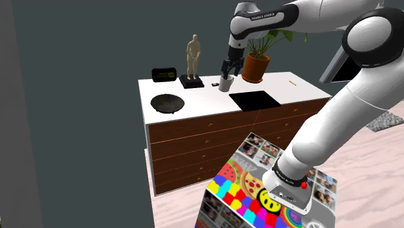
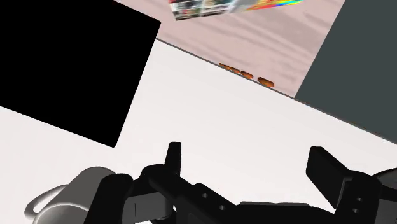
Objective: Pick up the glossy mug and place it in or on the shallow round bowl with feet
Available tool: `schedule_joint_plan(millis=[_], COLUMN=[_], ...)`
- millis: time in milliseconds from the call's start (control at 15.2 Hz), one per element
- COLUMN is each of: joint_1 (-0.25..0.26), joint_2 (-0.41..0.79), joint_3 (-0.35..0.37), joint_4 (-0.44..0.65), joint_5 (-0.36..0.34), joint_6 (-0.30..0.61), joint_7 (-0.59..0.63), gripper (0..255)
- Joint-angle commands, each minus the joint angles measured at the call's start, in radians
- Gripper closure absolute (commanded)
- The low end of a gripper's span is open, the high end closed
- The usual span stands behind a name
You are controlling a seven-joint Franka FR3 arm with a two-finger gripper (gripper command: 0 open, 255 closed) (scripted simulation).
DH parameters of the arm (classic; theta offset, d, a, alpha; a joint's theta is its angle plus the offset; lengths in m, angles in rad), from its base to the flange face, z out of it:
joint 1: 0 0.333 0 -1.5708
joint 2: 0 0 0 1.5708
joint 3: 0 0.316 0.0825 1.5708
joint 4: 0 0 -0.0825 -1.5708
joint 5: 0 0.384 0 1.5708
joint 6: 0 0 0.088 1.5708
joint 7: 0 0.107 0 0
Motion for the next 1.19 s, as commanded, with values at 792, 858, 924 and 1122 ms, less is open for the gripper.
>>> schedule_joint_plan(millis=[792,858,924,1122], joint_1=[-0.111,-0.124,-0.138,-0.159], joint_2=[0.521,0.561,0.601,0.66], joint_3=[-0.068,-0.068,-0.068,-0.065], joint_4=[0.432,0.475,0.52,0.577], joint_5=[0.123,0.134,0.143,0.157], joint_6=[0.083,0.079,0.074,0.077], joint_7=[-0.178,-0.187,-0.196,-0.208], gripper=[0,0,0,0])
